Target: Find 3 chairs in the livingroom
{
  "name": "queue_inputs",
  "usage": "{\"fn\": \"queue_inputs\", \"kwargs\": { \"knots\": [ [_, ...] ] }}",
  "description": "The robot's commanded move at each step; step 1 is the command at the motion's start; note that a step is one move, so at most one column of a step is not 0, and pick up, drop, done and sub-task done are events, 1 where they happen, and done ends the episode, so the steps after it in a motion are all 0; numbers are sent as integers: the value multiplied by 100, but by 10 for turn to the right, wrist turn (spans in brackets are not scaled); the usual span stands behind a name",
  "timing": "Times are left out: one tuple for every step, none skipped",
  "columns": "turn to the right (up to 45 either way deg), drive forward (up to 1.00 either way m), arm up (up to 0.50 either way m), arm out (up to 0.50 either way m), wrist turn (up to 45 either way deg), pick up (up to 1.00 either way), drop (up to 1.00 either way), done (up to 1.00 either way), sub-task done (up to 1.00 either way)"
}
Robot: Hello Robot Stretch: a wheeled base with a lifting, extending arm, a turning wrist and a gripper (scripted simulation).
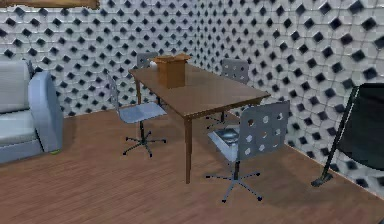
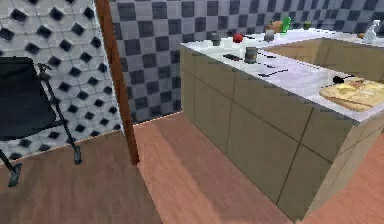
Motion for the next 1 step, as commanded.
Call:
{"fn": "queue_inputs", "kwargs": {
  "knots": [
    [330, 0, 0, 0, 0, 0, 0, 0, 0]
  ]
}}
